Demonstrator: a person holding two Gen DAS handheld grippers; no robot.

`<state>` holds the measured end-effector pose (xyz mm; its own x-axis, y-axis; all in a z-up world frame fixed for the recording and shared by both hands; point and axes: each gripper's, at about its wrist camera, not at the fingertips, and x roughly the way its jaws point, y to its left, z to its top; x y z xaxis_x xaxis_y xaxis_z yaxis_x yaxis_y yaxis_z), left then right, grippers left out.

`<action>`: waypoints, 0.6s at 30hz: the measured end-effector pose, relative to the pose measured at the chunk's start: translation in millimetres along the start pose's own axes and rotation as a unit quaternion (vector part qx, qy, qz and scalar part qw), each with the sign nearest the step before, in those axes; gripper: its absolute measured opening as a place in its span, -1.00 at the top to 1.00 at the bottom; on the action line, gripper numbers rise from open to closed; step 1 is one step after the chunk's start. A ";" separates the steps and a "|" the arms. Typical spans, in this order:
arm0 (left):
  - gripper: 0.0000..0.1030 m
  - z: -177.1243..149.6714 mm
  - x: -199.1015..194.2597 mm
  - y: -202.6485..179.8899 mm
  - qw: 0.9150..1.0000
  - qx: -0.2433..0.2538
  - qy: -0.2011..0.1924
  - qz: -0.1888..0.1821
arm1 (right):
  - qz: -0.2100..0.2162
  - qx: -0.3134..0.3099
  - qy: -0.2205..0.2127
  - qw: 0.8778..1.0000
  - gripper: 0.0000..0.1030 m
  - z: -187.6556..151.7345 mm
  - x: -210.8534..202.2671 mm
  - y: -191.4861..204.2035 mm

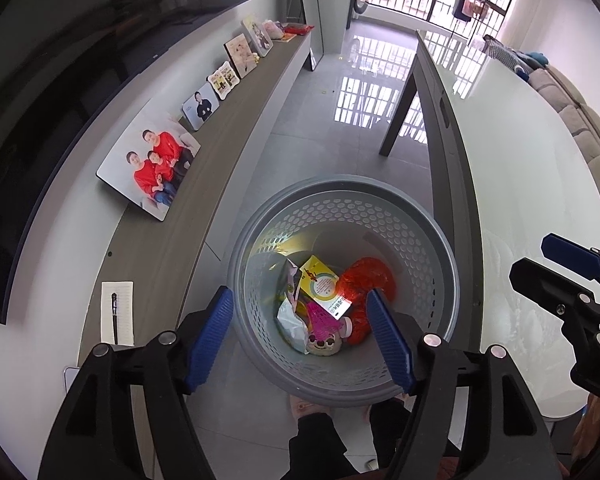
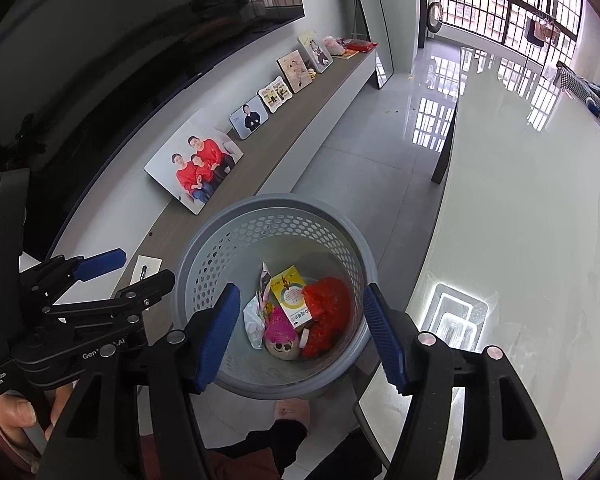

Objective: Collect trash

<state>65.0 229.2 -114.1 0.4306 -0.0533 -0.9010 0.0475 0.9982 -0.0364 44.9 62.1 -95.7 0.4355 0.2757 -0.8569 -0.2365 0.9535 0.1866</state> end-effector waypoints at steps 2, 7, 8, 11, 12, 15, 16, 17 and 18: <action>-0.42 -0.6 -1.9 1.8 1.000 -0.004 -0.002 0.003 | -0.002 0.004 -0.001 1.000 -0.21 -0.1 -1.3 -1.2; -0.50 -0.6 -7.9 4.6 1.000 -0.008 -0.011 0.009 | -0.003 0.009 -0.002 1.000 -0.25 -0.4 -3.6 -1.5; -0.51 -0.5 -9.1 5.6 1.000 -0.009 -0.012 0.010 | -0.003 0.008 -0.002 1.000 -0.25 -0.6 -3.6 -0.8; -0.55 -0.6 -11.6 7.4 1.000 -0.009 -0.015 0.014 | -0.006 0.005 -0.003 1.000 -0.25 -1.0 -3.5 1.9; -0.56 -0.6 -12.1 7.7 1.000 -0.009 -0.015 0.016 | -0.006 0.005 -0.003 1.000 -0.25 -0.8 -3.5 2.4; -0.58 -0.4 -12.7 8.9 1.000 -0.009 -0.015 0.017 | -0.007 0.005 -0.004 1.000 -0.25 -0.4 -4.0 2.7; -0.59 -0.5 -13.1 9.1 1.000 -0.008 -0.015 0.018 | -0.007 0.006 -0.005 1.000 -0.25 -0.3 -3.3 2.4; -0.59 -0.2 -13.4 8.9 1.000 -0.008 -0.015 0.019 | -0.007 0.006 -0.006 1.000 -0.25 -0.2 -3.9 2.2; -0.60 -0.2 -13.9 9.2 1.000 -0.007 -0.016 0.020 | -0.006 0.007 -0.006 1.000 -0.26 -0.3 -4.1 2.1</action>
<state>59.3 239.1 -102.0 0.4601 -0.0142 -0.8878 0.0169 0.9998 -0.0072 42.3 63.0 -91.9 0.4490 0.2651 -0.8533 -0.2185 0.9586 0.1828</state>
